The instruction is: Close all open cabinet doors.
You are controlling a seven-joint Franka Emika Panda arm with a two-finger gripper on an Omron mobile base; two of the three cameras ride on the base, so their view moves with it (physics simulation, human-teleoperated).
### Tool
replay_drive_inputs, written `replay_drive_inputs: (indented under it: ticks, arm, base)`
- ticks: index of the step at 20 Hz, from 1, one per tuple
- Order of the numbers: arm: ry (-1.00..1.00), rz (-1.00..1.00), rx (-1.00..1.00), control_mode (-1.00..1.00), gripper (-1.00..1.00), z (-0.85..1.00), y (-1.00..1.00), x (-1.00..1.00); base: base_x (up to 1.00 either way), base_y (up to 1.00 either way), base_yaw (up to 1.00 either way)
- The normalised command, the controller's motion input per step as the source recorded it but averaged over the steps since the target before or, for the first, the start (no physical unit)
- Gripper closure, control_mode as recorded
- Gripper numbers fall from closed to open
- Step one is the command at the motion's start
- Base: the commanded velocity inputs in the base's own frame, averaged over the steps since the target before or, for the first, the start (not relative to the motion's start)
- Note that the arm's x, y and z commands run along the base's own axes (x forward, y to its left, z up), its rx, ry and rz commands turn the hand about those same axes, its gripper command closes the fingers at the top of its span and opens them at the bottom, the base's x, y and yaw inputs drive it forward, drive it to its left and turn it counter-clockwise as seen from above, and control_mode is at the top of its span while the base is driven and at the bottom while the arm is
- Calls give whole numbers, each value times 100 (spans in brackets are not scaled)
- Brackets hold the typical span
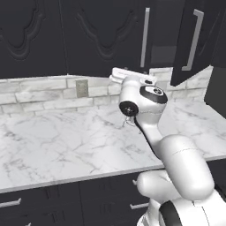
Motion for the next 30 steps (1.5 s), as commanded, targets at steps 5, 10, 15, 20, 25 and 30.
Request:
replay_drive_inputs:
  ticks: [5, 10, 15, 20, 25, 30]
  arm:
    - [3, 13, 0, -100, -100, 0, -1, 31]
    - [5, 9, 0, -100, -100, 0, 0, 33]
    - [6, 8, 0, -100, -100, 0, 0, 29]
    - [7, 7, 0, -100, -100, 0, 0, 27]
    - [7, 7, 0, -100, -100, 0, 0, 24]
    - [7, 6, 0, -100, -100, 0, 0, 29]
  base:
    - [0, 0, 0]
    - [0, 0, 0]
    - [0, 0, 0]
    - [0, 0, 0]
    - [0, 0, 0]
    - [0, 0, 0]
